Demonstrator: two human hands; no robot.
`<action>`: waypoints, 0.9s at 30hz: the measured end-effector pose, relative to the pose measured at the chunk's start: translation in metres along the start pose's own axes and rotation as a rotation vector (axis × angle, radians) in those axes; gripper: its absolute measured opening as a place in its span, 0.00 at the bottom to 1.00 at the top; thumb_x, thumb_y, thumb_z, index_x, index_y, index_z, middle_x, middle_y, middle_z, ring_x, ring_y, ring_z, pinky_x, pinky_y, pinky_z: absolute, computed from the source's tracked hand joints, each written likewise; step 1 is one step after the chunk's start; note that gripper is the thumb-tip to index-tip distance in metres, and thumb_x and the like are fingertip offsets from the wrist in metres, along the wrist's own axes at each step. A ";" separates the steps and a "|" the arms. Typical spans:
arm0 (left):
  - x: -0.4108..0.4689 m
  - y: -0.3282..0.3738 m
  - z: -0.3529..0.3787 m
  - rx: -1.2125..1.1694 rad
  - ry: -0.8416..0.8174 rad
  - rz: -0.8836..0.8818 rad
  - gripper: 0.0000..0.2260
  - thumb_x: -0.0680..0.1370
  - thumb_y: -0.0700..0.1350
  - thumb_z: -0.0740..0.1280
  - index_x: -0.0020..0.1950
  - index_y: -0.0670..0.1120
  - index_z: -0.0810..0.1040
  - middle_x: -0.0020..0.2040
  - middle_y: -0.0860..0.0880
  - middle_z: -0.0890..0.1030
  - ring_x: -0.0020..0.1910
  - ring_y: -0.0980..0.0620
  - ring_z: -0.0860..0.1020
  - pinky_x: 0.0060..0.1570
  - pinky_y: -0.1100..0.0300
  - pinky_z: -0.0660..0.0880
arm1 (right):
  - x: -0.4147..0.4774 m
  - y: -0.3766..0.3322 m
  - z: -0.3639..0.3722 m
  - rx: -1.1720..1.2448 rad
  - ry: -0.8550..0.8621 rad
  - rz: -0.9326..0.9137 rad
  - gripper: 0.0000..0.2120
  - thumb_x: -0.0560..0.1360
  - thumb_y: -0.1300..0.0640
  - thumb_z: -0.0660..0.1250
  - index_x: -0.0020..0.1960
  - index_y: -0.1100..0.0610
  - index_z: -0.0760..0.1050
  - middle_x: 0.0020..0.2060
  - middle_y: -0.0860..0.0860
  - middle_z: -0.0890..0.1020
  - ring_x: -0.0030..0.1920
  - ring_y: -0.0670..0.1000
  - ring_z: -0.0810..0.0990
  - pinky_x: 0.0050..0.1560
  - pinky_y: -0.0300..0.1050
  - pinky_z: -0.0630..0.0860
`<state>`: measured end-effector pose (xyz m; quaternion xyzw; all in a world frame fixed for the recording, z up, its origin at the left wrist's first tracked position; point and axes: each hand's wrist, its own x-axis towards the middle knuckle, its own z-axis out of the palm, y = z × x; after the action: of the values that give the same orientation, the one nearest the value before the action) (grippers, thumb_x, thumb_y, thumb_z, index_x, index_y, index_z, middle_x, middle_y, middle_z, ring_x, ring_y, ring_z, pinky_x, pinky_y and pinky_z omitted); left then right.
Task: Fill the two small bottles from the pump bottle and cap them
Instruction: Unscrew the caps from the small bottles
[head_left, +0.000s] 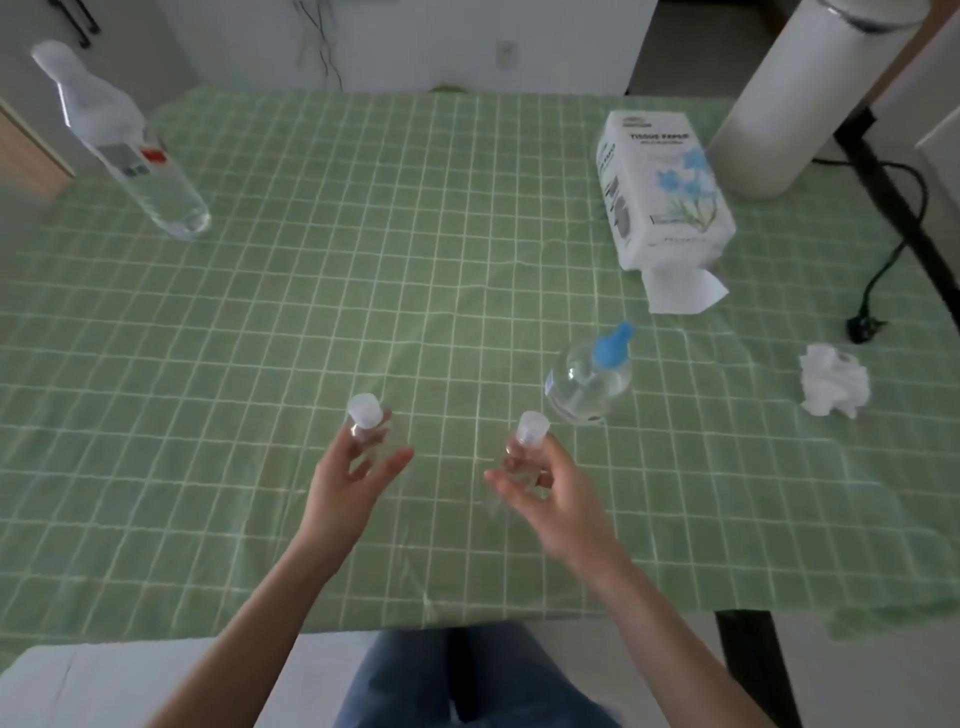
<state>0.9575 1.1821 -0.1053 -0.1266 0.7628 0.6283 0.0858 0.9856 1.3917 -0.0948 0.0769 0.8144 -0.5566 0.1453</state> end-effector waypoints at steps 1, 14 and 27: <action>0.011 0.001 0.001 0.012 -0.008 0.017 0.19 0.73 0.41 0.72 0.60 0.56 0.74 0.54 0.58 0.78 0.56 0.59 0.76 0.58 0.61 0.70 | 0.006 0.000 0.001 -0.008 0.001 -0.015 0.13 0.71 0.41 0.69 0.52 0.38 0.69 0.49 0.37 0.79 0.49 0.29 0.76 0.51 0.27 0.70; 0.089 -0.041 0.006 0.102 -0.008 0.315 0.17 0.70 0.45 0.74 0.50 0.62 0.73 0.49 0.61 0.79 0.48 0.68 0.77 0.45 0.70 0.71 | 0.076 -0.001 0.018 -0.087 0.111 -0.284 0.16 0.67 0.35 0.66 0.52 0.38 0.70 0.49 0.30 0.78 0.52 0.31 0.77 0.51 0.27 0.70; 0.059 -0.071 0.012 0.106 0.278 0.404 0.30 0.58 0.57 0.74 0.56 0.55 0.69 0.54 0.59 0.71 0.50 0.60 0.73 0.53 0.63 0.70 | 0.092 0.012 0.018 -0.046 0.140 -0.471 0.21 0.64 0.35 0.68 0.54 0.40 0.73 0.49 0.32 0.81 0.51 0.32 0.79 0.47 0.24 0.71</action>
<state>0.9226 1.1765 -0.1912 -0.0521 0.8091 0.5682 -0.1407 0.9051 1.3756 -0.1408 -0.0800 0.8303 -0.5498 -0.0434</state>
